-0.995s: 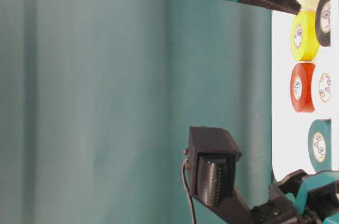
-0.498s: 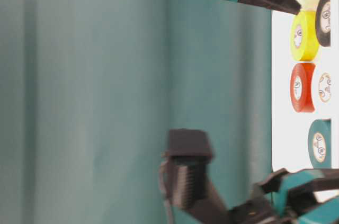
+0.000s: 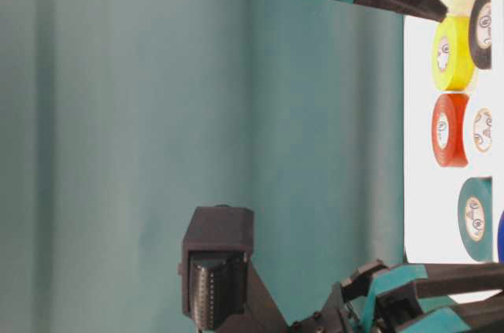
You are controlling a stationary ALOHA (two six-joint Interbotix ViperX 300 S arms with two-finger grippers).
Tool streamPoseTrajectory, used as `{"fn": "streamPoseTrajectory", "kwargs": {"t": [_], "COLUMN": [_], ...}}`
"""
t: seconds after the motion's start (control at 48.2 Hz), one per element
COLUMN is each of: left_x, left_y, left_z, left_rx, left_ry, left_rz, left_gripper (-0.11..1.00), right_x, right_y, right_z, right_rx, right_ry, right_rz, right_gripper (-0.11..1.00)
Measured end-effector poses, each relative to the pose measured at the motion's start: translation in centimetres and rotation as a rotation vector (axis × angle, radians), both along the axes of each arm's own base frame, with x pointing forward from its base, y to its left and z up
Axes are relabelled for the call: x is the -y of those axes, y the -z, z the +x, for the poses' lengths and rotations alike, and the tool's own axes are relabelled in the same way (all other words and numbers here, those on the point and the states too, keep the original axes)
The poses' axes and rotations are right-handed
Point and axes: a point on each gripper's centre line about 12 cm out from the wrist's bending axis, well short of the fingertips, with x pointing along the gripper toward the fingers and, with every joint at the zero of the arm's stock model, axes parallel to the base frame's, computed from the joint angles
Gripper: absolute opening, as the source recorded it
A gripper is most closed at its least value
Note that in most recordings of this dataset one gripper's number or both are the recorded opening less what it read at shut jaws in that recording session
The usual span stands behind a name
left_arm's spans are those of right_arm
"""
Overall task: Put the tape alternately from left to right into the white case.
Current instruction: 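Lower the left gripper onto the blue tape roll and grasp it, then carry the blue roll into the tray's top-left corner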
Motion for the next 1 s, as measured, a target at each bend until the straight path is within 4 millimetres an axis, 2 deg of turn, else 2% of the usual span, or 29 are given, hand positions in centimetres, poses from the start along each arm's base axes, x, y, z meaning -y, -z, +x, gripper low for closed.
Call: {"fn": "streamPoseTrajectory", "kwargs": {"t": [0.29,0.726,0.995], "left_x": [-3.1,-9.6,-14.3], "left_y": [-0.8,-1.6,-1.6], "left_z": [0.5,0.8,0.0], "left_rx": [0.022,0.046,0.039], "left_ry": [-0.076,-0.131,-0.204], "left_rz": [0.004,0.095,0.136], "left_gripper": [-0.03,-0.03,-0.03], "right_x": [-0.1,-0.2,-0.2], "right_y": [0.0,-0.1,-0.1], "right_z": [0.0,0.1,0.1], "right_rx": [0.001,0.009,0.013], "right_ry": [-0.002,0.008,0.008], "right_rz": [0.0,0.019,0.021], "right_gripper": [0.73,0.73,0.73]}}
